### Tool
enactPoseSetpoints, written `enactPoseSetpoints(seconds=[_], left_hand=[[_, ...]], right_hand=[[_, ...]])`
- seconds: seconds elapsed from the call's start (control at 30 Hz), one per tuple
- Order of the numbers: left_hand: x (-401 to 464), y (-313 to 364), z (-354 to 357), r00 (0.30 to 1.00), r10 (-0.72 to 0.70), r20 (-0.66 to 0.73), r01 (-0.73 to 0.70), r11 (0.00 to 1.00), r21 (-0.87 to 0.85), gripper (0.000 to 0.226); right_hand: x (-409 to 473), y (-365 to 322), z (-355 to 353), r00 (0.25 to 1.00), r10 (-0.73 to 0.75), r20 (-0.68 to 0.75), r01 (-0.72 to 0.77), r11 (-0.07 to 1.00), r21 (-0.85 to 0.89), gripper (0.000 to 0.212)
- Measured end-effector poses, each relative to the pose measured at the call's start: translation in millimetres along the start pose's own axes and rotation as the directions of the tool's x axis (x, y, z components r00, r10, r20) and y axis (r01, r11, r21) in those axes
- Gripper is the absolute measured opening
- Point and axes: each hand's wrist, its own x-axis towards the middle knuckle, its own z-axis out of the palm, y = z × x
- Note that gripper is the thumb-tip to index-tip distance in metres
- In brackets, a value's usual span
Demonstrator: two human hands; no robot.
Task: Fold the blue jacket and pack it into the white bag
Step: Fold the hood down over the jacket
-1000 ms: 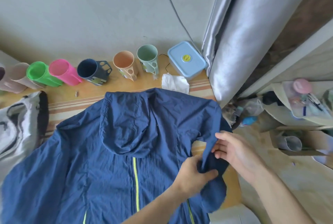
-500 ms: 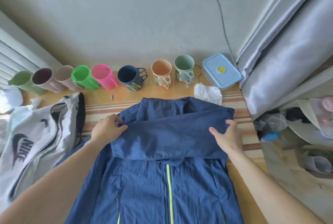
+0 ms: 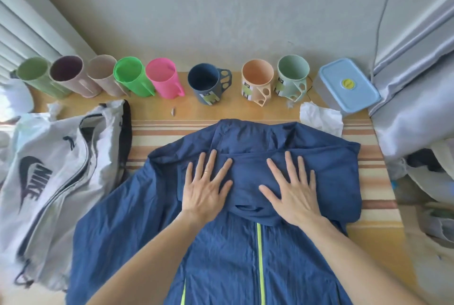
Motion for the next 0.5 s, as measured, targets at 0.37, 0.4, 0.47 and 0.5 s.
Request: enactPoseSetpoints(seconds=[0.37, 0.4, 0.47, 0.5], left_hand=[[-143, -99, -107, 0.787, -0.57, -0.235, 0.523, 0.819, -0.236, 0.043], [-164, -114, -111, 0.72, -0.667, -0.194, 0.623, 0.743, -0.245, 0.044], [-197, -133, -112, 0.645, -0.762, -0.055, 0.738, 0.64, -0.215, 0.051], [-208, -139, -110, 0.63, -0.776, 0.028, 0.766, 0.615, -0.186, 0.054]], right_hand=[[-84, -164, -12, 0.991, 0.009, -0.134, 0.071, 0.811, 0.581, 0.036], [-94, -192, -5, 1.0, -0.004, 0.024, -0.013, 0.732, 0.682, 0.034], [-105, -239, 8, 0.943, -0.028, 0.332, -0.25, 0.599, 0.761, 0.037], [-107, -259, 15, 0.892, -0.029, 0.451, -0.365, 0.542, 0.757, 0.04]])
